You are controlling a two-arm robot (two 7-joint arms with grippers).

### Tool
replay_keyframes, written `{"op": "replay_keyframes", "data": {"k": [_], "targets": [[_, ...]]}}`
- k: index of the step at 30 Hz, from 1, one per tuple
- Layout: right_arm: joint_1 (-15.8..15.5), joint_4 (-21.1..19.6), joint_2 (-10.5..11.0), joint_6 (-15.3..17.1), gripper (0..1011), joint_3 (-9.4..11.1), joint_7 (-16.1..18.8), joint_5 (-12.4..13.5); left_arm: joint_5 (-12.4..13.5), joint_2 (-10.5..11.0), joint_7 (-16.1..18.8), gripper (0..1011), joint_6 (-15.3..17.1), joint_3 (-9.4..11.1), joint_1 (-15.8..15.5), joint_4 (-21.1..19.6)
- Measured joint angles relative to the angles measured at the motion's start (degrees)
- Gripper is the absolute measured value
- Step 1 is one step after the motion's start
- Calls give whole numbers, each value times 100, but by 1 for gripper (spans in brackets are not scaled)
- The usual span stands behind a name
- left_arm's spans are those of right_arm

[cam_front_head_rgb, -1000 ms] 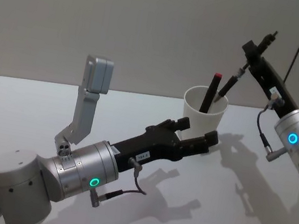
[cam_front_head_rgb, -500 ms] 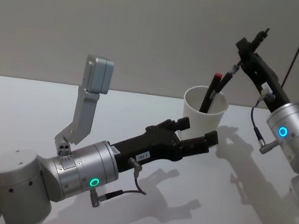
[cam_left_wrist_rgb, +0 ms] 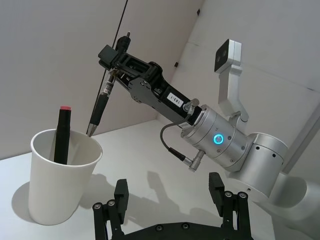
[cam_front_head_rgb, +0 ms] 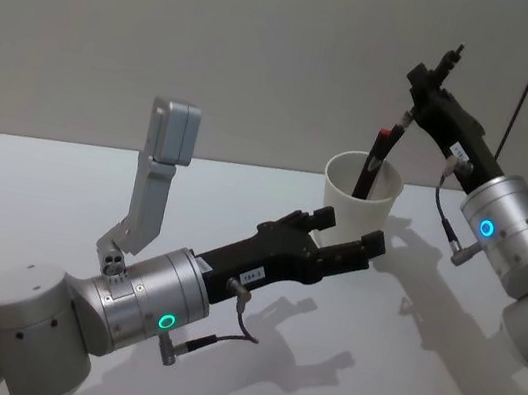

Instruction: Place the pen into the pen holder.

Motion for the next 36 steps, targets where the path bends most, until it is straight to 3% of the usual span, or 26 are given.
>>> {"op": "replay_keyframes", "data": {"k": [26,30,36], "targets": [[134,279,20,-223,160,-152,172,-1571,0,0,0,1001,0,0,0,0],[150,321,14,-242,224,-177,167,-1759,0,0,0,1001,0,0,0,0],[162,355,7,-262,407,-197,159,-1915,0,0,0,1001,0,0,0,0]]}}
